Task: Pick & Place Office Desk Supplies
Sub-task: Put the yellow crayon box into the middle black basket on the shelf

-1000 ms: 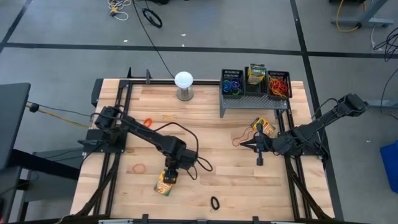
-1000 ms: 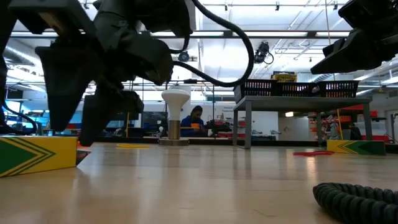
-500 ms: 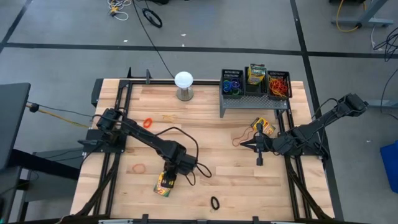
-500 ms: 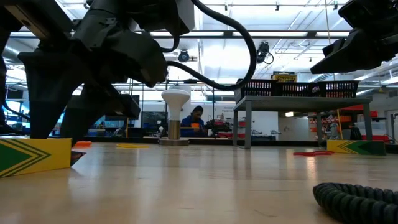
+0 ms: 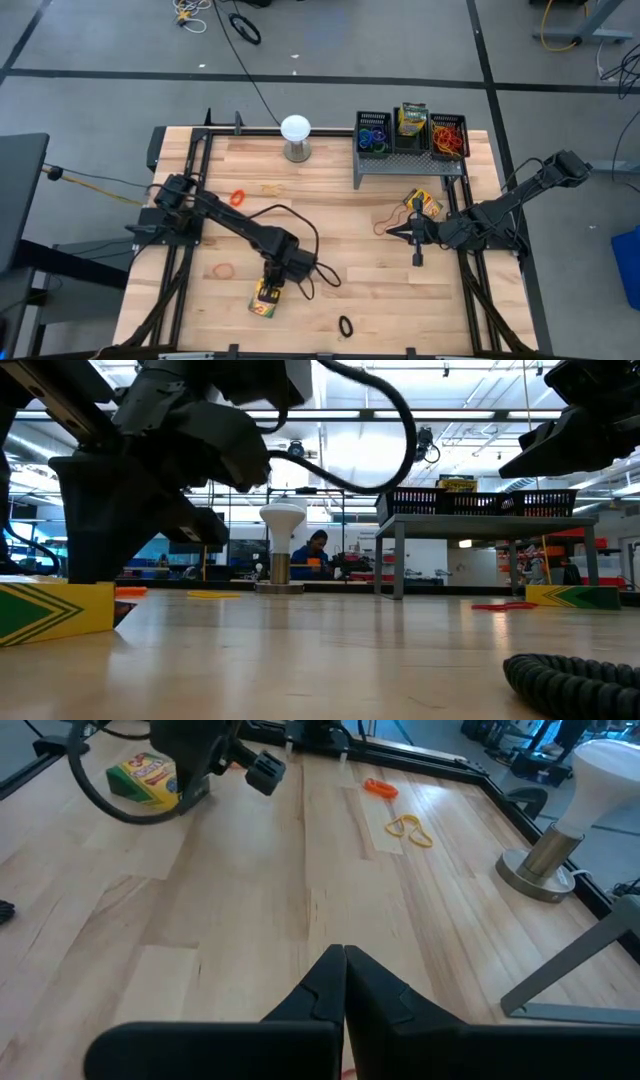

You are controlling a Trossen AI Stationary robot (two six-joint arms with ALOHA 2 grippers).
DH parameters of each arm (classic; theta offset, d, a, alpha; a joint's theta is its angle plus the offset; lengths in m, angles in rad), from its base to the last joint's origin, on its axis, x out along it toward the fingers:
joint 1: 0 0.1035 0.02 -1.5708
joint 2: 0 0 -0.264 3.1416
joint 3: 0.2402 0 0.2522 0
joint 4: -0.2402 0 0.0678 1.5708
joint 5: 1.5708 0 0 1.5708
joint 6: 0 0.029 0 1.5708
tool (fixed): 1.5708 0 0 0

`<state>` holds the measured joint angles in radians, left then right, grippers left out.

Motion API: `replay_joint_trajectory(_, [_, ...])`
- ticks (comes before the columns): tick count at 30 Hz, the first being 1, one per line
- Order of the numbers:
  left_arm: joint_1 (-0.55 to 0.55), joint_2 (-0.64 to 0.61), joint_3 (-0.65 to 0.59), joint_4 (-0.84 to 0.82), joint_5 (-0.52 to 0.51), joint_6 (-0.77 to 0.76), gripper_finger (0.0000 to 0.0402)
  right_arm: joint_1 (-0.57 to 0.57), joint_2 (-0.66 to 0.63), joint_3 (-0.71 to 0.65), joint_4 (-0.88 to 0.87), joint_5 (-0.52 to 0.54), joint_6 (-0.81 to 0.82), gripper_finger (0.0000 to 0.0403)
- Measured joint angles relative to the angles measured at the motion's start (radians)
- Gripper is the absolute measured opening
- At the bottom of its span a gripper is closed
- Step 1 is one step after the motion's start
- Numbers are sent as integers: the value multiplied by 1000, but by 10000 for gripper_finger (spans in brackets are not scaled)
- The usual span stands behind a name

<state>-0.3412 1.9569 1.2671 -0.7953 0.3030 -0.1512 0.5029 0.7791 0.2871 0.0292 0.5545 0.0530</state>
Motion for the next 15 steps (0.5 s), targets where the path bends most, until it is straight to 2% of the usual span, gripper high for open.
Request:
replay_joint_trajectory(8, [2,-58,68,-53,-237,18,3,0,0,0,1,0,-1,7])
replay_joint_trajectory(12, [-3,-62,101,-91,-420,19,2,0,0,0,1,0,-6,7])
replay_joint_trajectory(15, [-17,-63,106,-90,-608,15,2,0,0,0,0,0,-6,7])
